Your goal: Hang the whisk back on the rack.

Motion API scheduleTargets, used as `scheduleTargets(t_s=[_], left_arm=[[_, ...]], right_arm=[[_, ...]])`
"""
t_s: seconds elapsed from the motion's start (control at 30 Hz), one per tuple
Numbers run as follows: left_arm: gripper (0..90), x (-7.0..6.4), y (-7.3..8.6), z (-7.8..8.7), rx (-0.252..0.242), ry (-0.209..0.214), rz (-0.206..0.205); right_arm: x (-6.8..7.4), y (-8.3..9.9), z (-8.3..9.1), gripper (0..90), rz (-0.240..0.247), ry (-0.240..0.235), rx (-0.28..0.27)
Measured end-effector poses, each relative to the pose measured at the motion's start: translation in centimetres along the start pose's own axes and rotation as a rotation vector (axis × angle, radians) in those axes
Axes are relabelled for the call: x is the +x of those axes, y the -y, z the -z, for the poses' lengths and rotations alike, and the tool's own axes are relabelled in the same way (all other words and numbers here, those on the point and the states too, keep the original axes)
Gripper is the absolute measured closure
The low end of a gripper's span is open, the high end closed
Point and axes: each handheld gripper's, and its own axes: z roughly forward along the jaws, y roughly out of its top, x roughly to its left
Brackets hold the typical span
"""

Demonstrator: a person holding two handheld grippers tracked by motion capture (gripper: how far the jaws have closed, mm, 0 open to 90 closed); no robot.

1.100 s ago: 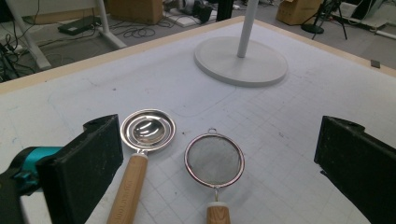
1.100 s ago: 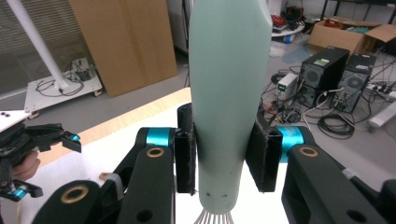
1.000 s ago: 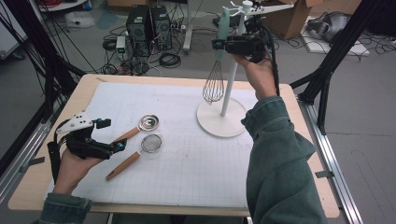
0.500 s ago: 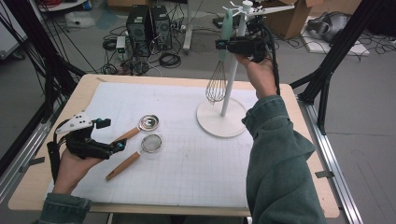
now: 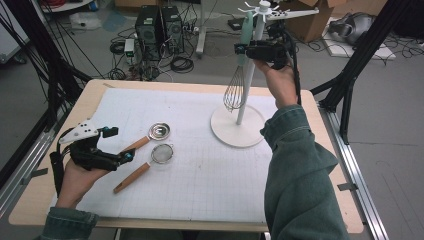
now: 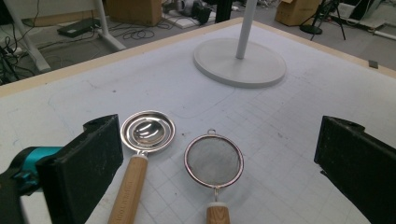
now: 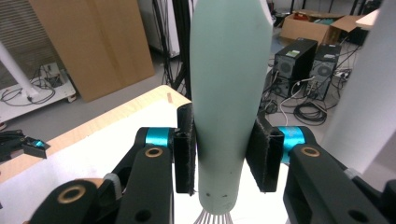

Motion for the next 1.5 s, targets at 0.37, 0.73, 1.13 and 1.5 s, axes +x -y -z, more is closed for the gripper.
scheduleTargets(t_s=[0.37, 0.73, 1.13, 1.5], left_arm=[[1.7, 0.0, -0.1, 0.2, -0.004, 0.000, 0.000], [1.7, 0.2, 0.0, 0.3, -0.009, -0.001, 0.004], [1.7, 0.3, 0.0, 0.3, -0.008, -0.002, 0.007], [1.7, 0.5, 0.1, 0.4, -0.005, -0.003, 0.006]], right_arm=[[0.0, 0.4, 0.9, 59.9, 0.006, 0.005, -0.022], [-0.1, 0.6, 2.4, 58.6, 0.014, -0.009, -0.046], [-0.8, 1.1, 4.1, 65.9, 0.014, -0.033, -0.074], [-1.0, 1.1, 5.6, 86.4, 0.035, -0.089, -0.083]])
